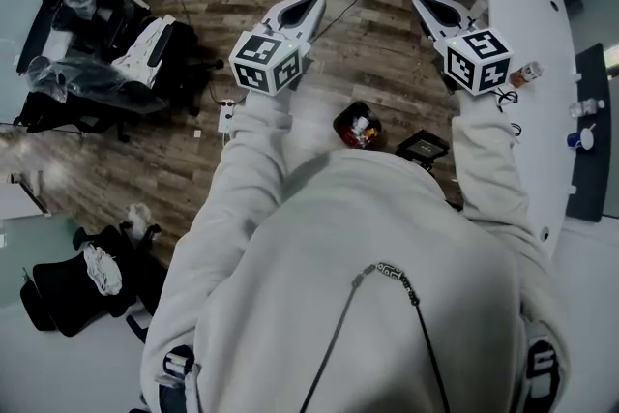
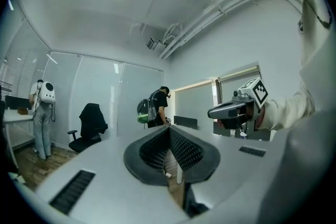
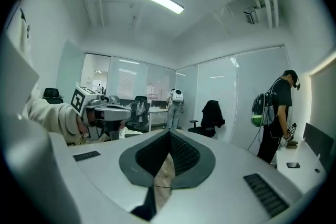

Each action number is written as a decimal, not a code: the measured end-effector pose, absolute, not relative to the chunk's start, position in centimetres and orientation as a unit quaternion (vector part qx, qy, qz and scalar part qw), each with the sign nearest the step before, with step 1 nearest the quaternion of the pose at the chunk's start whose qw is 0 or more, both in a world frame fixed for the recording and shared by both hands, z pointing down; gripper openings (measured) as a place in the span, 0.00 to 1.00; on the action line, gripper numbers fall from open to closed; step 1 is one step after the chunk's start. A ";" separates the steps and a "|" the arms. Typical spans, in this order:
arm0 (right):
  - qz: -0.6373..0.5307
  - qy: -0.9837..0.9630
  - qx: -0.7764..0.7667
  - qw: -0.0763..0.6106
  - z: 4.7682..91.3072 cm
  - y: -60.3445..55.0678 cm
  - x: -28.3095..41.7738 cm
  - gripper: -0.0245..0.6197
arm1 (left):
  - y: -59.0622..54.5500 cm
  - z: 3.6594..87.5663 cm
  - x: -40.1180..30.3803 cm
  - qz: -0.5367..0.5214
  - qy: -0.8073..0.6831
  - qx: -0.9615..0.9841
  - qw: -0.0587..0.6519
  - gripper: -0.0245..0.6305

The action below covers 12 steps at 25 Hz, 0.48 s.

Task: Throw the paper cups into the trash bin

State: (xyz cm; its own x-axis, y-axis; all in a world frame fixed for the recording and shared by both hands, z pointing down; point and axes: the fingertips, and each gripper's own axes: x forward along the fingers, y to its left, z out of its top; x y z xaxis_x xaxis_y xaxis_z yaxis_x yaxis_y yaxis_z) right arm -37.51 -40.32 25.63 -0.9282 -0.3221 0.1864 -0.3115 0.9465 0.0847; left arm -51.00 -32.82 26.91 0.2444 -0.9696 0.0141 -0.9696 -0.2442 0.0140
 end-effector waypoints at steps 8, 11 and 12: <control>-0.042 -0.983 0.154 0.085 23.1 -40.1 -38.1 0.07 | -33.5 23.6 -50.7 -0.006 -0.610 0.792 -0.029 0.04; -0.041 -0.985 0.149 0.073 22.2 -39.8 -39.0 0.07 | -33.7 23.8 -51.4 -0.005 -0.607 0.794 -0.024 0.04; -0.042 -0.985 0.148 0.072 22.1 -39.7 -39.2 0.07 | -33.7 23.9 -51.7 -0.006 -0.608 0.794 -0.021 0.04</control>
